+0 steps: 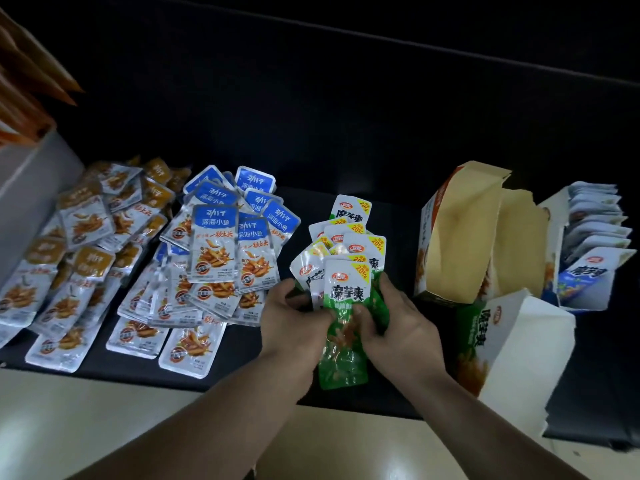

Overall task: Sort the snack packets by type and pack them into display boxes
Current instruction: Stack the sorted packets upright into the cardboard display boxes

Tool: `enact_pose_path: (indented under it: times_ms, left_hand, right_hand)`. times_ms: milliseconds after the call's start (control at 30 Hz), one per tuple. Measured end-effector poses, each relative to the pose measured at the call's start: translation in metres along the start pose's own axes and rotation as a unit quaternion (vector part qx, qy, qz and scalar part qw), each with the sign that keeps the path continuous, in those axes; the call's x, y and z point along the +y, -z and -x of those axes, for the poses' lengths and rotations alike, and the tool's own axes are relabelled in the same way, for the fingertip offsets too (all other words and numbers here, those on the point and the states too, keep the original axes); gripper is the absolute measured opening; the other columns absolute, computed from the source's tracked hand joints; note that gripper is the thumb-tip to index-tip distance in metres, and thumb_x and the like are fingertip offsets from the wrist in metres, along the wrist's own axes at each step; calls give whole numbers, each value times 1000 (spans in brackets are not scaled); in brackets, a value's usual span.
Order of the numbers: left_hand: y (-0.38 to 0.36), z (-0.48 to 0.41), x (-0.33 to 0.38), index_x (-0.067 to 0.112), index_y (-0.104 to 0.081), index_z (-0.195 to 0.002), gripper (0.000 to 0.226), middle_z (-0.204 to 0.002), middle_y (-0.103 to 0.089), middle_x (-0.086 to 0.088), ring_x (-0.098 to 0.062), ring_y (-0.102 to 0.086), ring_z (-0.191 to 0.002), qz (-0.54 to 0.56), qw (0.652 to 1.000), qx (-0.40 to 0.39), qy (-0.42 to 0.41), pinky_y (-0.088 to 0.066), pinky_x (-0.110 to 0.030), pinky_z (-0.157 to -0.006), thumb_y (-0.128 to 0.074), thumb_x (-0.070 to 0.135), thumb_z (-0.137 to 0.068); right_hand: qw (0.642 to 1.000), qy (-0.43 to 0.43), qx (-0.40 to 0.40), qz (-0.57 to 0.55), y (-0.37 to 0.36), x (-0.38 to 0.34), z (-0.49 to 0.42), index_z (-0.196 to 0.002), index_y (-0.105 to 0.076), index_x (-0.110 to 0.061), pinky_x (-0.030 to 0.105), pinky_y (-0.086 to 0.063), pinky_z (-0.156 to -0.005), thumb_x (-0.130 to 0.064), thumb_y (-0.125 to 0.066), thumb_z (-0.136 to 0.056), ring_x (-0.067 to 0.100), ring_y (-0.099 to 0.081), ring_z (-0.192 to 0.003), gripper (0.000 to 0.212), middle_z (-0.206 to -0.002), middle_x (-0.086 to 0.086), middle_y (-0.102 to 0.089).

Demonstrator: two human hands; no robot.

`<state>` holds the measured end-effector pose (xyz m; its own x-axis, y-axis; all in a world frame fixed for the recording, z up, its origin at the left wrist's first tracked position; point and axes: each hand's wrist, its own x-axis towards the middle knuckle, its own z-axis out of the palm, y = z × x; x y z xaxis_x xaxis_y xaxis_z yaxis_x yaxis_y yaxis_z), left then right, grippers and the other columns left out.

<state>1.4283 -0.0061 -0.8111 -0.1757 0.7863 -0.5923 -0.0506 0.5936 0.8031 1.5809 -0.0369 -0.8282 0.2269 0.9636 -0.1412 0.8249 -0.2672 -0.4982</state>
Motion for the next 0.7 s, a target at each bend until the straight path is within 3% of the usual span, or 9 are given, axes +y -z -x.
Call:
enact_pose_path:
  times_ms: [100, 233, 333, 433, 600, 700]
  left_hand:
    - [-7, -3, 8, 20, -70, -107, 42, -81, -76, 6, -2, -70, -61, 15, 999, -18, 22, -51, -15, -48, -80, -8, -77]
    - [-13, -1, 13, 31, -67, -114, 43, -90, -75, 8, -2, -70, -70, -20, 998, -54, 23, -48, -13, -48, -77, 1, -84]
    - [-10, -1, 10, 33, -61, -131, 51, -103, -70, 13, 1, -66, -85, -27, 997, -69, 10, -47, -14, -59, -77, 8, -89]
    - [-8, 4, 7, 45, -56, -136, 55, -120, -61, 15, 3, -62, -96, -55, 994, -92, -19, -43, -8, -61, -75, 16, -93]
    - [-9, 6, 10, 42, -55, -135, 58, -99, -72, 17, 11, -68, -80, -59, 994, -91, -34, -45, -3, -53, -76, 10, -91]
    - [-4, 4, 14, 32, -69, -109, 34, -88, -78, 12, 2, -73, -76, -30, 997, -67, -15, -53, -12, -57, -80, 7, -87]
  right_hand:
    - [1000, 11, 2, -10, 0, 3, 1, -156, -43, -27, 28, -53, -86, -40, -64, -97, 15, -65, -118, 64, -135, -7, -64]
    - [999, 5, -23, -34, 3, 2, 2, -158, -32, -40, 22, -45, -85, -35, -53, -102, 9, -60, -121, 59, -145, -16, -58]
    - [998, -3, -34, -46, 5, -3, 3, -160, -23, -42, 28, -51, -89, -46, -45, -104, 11, -63, -118, 61, -143, -15, -60]
    - [998, -6, -43, -42, 7, -6, 4, -160, -21, -43, 29, -52, -87, -49, -44, -104, 11, -64, -117, 61, -142, -15, -60]
    - [996, -44, -59, -58, 8, -9, 5, -156, -33, -39, 27, -49, -79, -49, -43, -105, 12, -67, -105, 54, -125, -12, -69]
    - [984, -90, -101, -118, 12, -14, 4, -149, -39, -44, 30, -51, -78, -53, -41, -105, 7, -66, -96, 45, -112, -16, -69]
